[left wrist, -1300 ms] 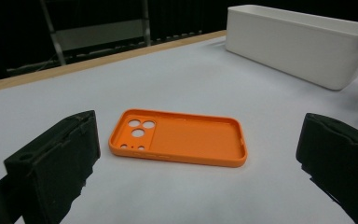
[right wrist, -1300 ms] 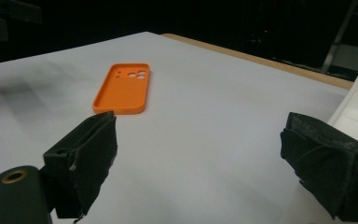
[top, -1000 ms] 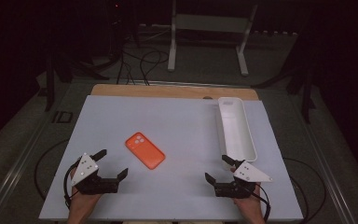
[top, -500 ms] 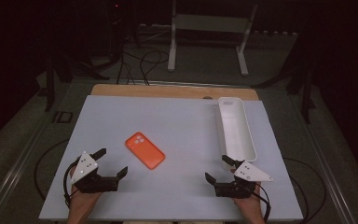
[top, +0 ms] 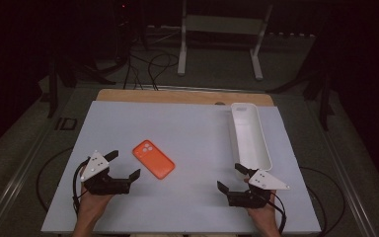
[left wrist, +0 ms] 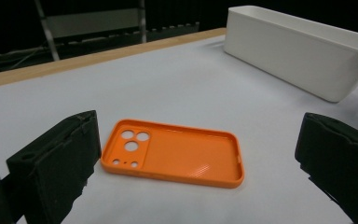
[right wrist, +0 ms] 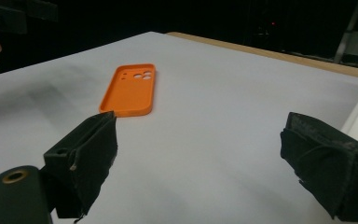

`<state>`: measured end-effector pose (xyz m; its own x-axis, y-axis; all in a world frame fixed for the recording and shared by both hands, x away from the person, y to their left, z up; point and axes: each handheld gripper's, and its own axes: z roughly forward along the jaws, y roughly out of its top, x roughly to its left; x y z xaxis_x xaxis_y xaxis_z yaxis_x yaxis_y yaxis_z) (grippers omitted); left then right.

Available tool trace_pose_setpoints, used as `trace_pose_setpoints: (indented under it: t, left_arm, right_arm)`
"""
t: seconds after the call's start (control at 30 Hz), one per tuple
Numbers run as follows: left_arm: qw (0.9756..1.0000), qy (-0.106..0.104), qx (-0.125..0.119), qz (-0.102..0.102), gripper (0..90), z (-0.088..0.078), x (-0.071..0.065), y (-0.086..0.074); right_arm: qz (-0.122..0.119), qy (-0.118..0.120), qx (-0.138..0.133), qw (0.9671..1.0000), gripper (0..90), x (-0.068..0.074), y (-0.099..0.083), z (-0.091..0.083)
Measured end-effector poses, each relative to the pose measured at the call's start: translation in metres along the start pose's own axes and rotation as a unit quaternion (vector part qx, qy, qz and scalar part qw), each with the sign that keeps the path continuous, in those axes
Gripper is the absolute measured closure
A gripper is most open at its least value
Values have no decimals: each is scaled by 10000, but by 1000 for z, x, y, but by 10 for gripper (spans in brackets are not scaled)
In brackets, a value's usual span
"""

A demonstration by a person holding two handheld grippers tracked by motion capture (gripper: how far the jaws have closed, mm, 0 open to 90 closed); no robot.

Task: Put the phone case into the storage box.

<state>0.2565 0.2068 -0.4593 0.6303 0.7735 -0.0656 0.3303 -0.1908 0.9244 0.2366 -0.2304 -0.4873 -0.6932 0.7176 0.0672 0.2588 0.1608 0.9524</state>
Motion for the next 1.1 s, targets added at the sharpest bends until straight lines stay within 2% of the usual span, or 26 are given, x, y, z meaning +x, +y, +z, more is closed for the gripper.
trace_pose_setpoints:
  t: [0.17,0.5,0.77,1.1]
  left_arm:
    - [9999,-125,63,-1,9,11,-2,4]
    - [9994,-260,201,49,10,30,-7,10]
    - [9989,-386,279,13,15,43,-10,10]
    - [9977,-462,488,6,18,57,-11,6]
  right_arm:
    - [52,-19,-12,10000,106,1,0,0]
    - [-15,33,7,10000,106,6,0,3]
    - [21,31,20,10000,106,5,-1,3]
    - [39,55,34,10000,106,5,-1,4]
